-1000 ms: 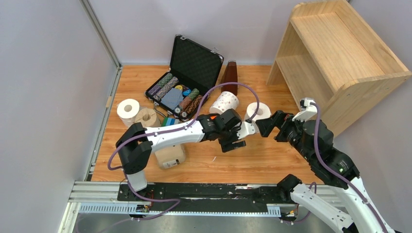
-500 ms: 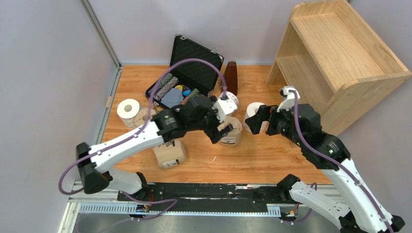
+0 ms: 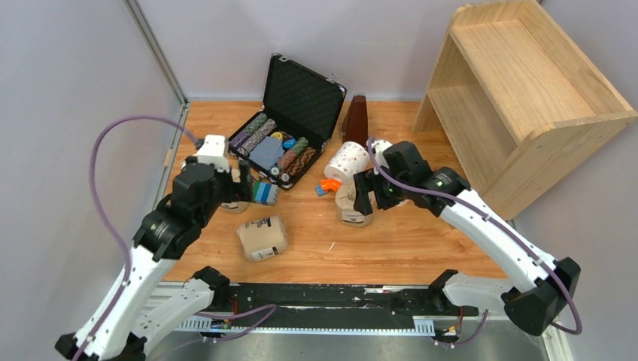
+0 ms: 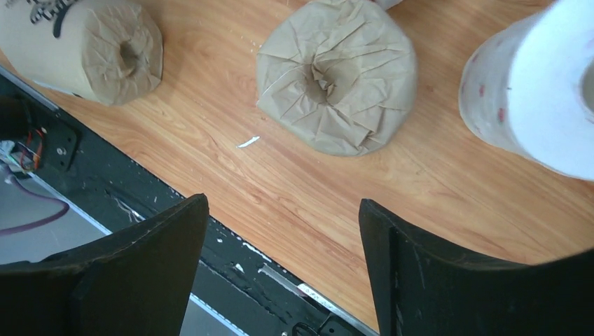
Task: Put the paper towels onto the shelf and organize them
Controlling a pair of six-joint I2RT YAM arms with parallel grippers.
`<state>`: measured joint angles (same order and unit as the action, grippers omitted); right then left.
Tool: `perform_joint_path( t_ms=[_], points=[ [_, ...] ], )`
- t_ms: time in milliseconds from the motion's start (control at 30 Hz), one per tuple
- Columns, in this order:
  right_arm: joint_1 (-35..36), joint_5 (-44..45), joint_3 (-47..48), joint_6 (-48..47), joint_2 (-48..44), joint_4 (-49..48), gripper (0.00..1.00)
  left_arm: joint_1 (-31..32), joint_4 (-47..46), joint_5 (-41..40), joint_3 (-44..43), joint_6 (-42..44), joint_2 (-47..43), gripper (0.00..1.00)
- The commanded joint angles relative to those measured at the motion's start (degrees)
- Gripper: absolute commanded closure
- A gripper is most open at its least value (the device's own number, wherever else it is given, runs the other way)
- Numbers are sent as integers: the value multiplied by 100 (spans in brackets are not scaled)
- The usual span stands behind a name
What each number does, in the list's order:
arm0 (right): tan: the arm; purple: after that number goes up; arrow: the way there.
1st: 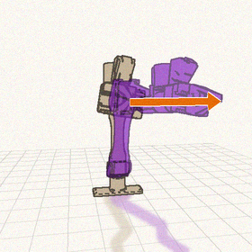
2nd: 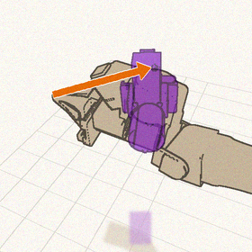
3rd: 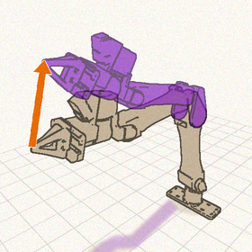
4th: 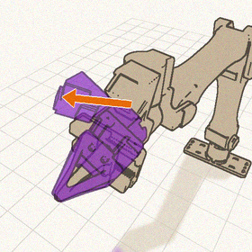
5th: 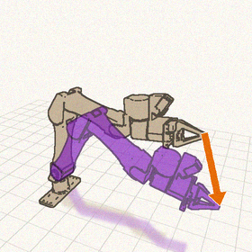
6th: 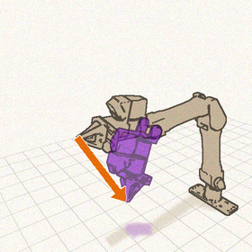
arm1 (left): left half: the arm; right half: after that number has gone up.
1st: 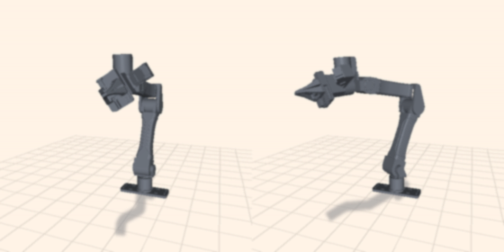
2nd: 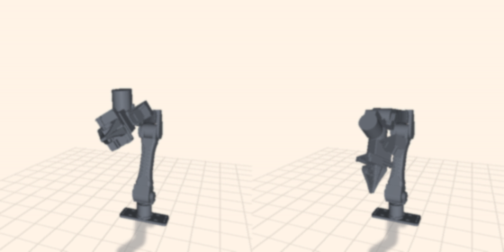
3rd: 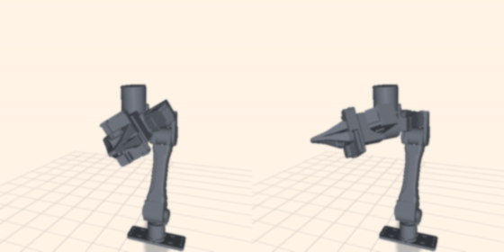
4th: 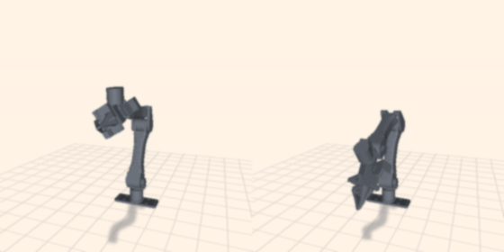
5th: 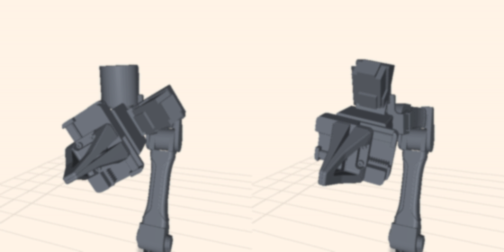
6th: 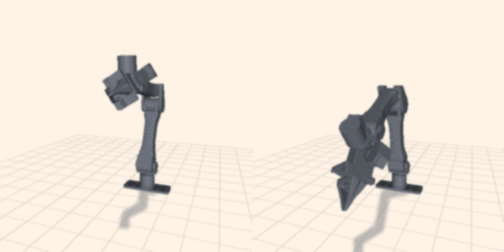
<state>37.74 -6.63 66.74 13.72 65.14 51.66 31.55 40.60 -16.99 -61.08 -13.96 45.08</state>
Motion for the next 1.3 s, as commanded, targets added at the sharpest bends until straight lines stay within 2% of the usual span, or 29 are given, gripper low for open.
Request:
perform_joint_path(
  t_ms=[0, 100, 333, 500, 967, 1100, 1267],
  points=[
    [318, -108, 344, -496, 495, -86, 23, -167, 353, -1212, 432, -498, -944, 0],
    [601, 76, 472, -759, 946, -114, 24, -171, 369, -1760, 744, -554, -1620, 0],
    [910, 643, 791, -1322, 1957, -133, 31, -167, 224, -2114, 1203, -588, -2476, 0],
    [1037, 1202, 779, -1563, 2460, -61, 34, -167, 64, -2161, 1291, -493, -2496, 0],
    [1049, 1454, 909, -1554, 3100, -114, 55, -172, 8, -2039, 1299, -318, -2136, 0],
    [1116, 1534, 1157, -1480, 3170, 34, 54, -183, 0, -2013, 1300, -301, -2070, 0],
    [1294, 1586, 1723, -1429, 2985, 433, 46, -216, -19, -1995, 1305, -282, -2038, 0]
  ],
)
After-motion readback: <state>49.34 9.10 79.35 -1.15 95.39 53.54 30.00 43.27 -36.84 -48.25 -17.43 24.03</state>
